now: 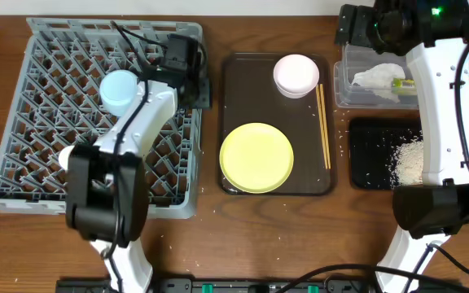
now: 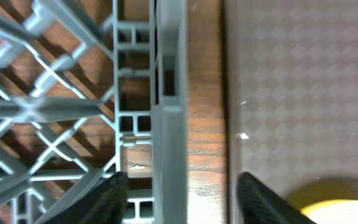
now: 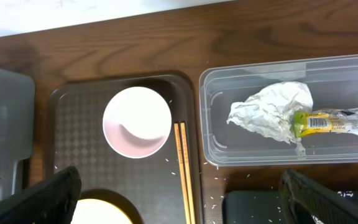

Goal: Sort waste into correct bins and load items into the dishwasher

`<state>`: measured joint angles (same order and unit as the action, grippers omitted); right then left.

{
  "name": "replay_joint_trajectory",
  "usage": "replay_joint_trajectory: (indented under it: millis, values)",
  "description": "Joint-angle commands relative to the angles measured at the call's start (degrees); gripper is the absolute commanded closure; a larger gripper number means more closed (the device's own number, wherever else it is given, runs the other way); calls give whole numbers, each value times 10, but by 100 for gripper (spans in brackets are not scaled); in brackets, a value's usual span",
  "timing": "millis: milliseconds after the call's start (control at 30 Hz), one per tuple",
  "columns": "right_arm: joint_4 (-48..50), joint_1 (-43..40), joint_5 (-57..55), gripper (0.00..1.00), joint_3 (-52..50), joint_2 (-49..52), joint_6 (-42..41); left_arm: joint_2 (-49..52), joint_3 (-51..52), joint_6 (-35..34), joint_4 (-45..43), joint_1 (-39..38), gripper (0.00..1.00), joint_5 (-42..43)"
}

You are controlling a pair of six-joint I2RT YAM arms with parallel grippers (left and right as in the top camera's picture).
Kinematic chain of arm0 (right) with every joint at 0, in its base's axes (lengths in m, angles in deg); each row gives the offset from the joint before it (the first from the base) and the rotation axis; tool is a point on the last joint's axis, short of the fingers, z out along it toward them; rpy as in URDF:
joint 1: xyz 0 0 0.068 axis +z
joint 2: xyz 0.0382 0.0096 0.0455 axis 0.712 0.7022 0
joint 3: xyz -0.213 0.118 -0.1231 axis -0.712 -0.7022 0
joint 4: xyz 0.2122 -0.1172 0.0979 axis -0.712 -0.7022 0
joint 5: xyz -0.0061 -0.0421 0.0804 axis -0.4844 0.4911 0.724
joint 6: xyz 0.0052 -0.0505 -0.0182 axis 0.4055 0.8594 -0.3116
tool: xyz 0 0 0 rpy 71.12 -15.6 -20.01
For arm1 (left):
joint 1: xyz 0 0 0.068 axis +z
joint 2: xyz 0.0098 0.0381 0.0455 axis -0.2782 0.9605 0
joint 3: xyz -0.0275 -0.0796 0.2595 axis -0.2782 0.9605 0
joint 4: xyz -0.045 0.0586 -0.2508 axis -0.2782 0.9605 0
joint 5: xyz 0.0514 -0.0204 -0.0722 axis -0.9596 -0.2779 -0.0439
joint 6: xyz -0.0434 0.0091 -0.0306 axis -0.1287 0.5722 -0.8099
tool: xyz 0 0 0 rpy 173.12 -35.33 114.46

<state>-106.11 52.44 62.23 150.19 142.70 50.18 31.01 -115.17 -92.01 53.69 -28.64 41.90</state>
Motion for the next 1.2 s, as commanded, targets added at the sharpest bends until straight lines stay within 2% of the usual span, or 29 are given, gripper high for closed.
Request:
replay_joint_trajectory:
  millis: [0,100,233,400,633,700,800,933,1167]
  values:
    - [0,7,-2,1,0,2,-3,-75,-8,0,-5,-1,34,3]
    - [0,8,-2,1,0,2,-3,-128,-8,0,-4,-1,31,3]
    - [0,10,-2,1,0,2,-3,-191,-8,0,7,-1,23,3]
    - [0,9,32,1,0,2,-23,-259,-8,-2,55,-1,17,3]
    - [3,9,36,1,0,2,-26,-301,-8,-2,115,0,16,3]
    - [8,9,64,1,0,2,-54,-304,-8,-2,126,5,16,-11]
    - [13,13,94,1,0,7,-56,-305,-8,-57,149,38,16,-45]
    - [14,35,94,1,-3,33,19,-305,-8,-130,176,109,15,-46]
    - [39,85,93,1,-3,114,83,-305,-8,-130,203,163,15,-11]
